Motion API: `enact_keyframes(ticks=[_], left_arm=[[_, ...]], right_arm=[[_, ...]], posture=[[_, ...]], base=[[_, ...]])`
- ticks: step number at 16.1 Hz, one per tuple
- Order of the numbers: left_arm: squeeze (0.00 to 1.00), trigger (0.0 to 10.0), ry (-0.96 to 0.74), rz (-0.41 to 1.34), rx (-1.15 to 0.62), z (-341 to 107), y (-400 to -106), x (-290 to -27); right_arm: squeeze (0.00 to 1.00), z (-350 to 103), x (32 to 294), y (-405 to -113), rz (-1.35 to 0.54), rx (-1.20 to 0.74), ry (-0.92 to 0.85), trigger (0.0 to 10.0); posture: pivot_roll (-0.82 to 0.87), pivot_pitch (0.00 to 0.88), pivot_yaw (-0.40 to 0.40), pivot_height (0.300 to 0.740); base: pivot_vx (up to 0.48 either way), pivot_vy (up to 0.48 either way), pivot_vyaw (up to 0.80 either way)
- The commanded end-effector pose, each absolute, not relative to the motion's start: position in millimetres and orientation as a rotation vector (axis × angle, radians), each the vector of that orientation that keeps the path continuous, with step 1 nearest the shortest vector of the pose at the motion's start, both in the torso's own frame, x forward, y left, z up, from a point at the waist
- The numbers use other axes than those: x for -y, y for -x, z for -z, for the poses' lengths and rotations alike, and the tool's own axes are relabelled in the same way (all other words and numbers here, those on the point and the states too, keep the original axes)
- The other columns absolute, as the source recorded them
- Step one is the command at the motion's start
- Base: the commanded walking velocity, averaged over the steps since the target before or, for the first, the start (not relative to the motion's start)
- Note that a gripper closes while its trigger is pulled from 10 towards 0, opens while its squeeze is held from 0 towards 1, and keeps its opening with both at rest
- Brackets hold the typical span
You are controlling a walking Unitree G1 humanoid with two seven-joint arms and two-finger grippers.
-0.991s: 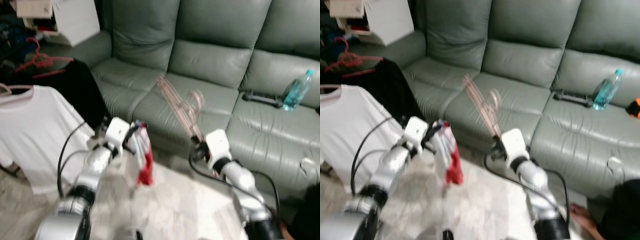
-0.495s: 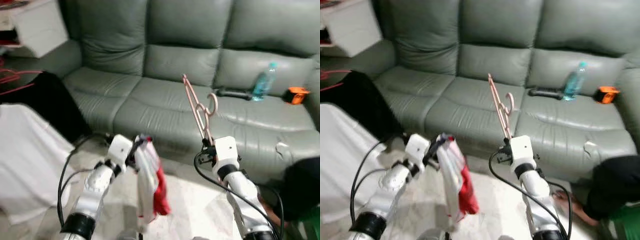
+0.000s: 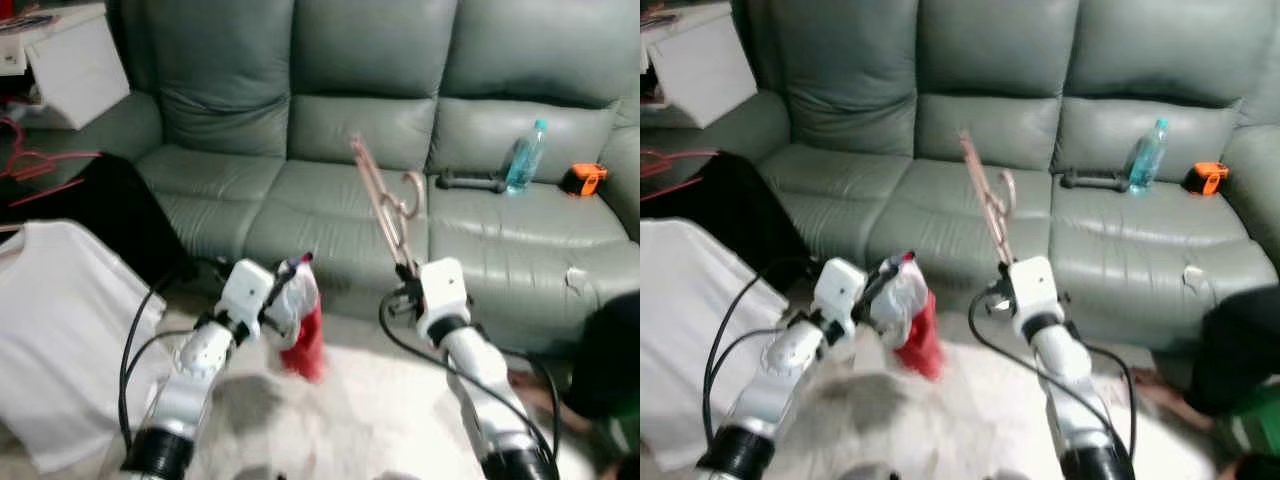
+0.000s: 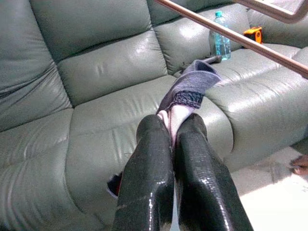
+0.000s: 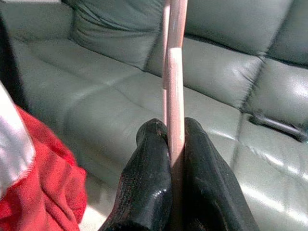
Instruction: Hang hanger
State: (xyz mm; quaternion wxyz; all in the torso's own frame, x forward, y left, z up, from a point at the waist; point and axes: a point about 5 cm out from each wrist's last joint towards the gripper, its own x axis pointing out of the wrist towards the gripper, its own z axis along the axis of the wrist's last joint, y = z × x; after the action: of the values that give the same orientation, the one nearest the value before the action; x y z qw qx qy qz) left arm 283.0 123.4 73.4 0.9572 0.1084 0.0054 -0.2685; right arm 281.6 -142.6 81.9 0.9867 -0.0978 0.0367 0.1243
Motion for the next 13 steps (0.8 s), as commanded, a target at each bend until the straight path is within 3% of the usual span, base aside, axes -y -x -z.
enact_keyframes(ticks=[1, 7, 10, 13], left_arm=[[0.00, 10.0, -0.245, 0.555, 0.017, -82, -286, -124], [0.00, 10.0, -0.322, 0.609, 0.051, -89, -287, -120], [0.00, 10.0, -0.488, 0.694, 0.116, -100, -299, -125], [0.00, 10.0, -0.922, 0.799, 0.116, -107, -330, -139]], right_arm=[[0.00, -91, 136, -285, -0.277, -0.035, 0.196, 10.0], [0.00, -95, 137, -289, -0.299, -0.020, 0.230, 10.0], [0.00, -94, 134, -287, -0.434, -0.072, 0.227, 10.0], [0.00, -99, 148, -293, -0.581, -0.143, 0.359, 10.0]], posture=[[-0.03, 0.000, 0.051, 0.740], [-0.05, 0.000, 0.058, 0.740], [-0.03, 0.000, 0.045, 0.740], [-0.04, 0.000, 0.044, 0.740]], base=[[0.000, 0.000, 0.00], [0.000, 0.000, 0.00], [0.000, 0.000, 0.00], [0.000, 0.000, 0.00]])
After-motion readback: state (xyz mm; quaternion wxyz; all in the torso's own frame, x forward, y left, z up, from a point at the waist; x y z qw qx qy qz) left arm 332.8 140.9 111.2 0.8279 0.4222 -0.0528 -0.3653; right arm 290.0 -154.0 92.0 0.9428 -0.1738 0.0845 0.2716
